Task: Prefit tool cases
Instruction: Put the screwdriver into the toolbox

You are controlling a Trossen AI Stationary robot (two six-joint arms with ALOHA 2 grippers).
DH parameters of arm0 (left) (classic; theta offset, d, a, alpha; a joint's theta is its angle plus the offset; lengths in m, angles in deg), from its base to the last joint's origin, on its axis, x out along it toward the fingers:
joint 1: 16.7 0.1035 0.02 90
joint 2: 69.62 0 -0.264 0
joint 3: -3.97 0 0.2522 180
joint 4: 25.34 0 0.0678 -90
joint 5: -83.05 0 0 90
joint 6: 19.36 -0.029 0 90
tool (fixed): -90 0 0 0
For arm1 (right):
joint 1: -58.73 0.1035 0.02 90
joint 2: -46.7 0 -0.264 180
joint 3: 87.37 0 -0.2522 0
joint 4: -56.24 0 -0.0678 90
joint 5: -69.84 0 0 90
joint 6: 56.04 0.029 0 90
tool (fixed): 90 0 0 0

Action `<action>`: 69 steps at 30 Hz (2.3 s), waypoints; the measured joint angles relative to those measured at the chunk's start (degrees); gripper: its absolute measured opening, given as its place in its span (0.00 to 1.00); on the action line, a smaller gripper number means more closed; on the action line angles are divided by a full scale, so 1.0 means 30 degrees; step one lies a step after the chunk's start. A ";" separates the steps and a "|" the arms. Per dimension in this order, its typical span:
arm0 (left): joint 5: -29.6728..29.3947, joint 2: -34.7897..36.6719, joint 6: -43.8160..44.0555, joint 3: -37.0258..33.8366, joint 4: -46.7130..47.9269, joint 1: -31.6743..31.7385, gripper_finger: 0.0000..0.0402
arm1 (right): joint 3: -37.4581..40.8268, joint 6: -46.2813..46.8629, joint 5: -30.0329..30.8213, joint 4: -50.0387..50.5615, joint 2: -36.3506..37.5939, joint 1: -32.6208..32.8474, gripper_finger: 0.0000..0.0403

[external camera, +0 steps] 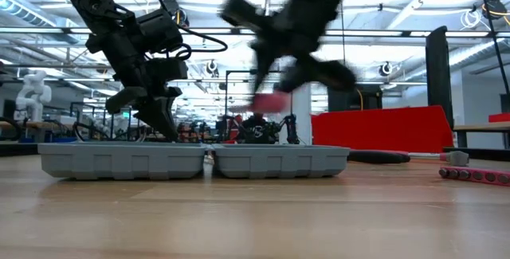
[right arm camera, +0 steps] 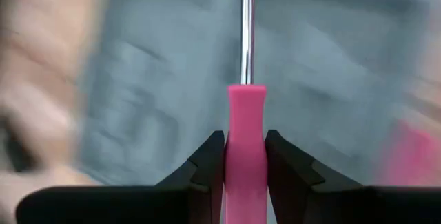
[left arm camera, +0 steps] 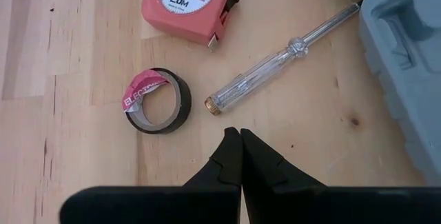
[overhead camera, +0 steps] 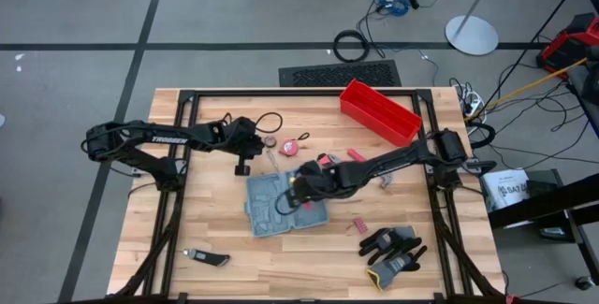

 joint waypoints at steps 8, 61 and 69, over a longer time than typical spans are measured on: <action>-0.0001 0.0000 0.0000 0.0000 0.0137 0.0000 0.00 | 0.0080 0.0165 -0.1232 -0.1319 -0.1412 -0.0206 0.19; 0.0000 0.0000 -0.0015 0.0000 0.0051 0.0000 0.00 | 0.0051 0.5803 -0.2035 1.1499 0.0073 0.1969 0.19; -0.0004 0.0000 -0.0007 0.0000 0.0053 0.0002 0.00 | 0.0051 0.5733 -0.1039 1.1414 -0.0117 0.1787 0.28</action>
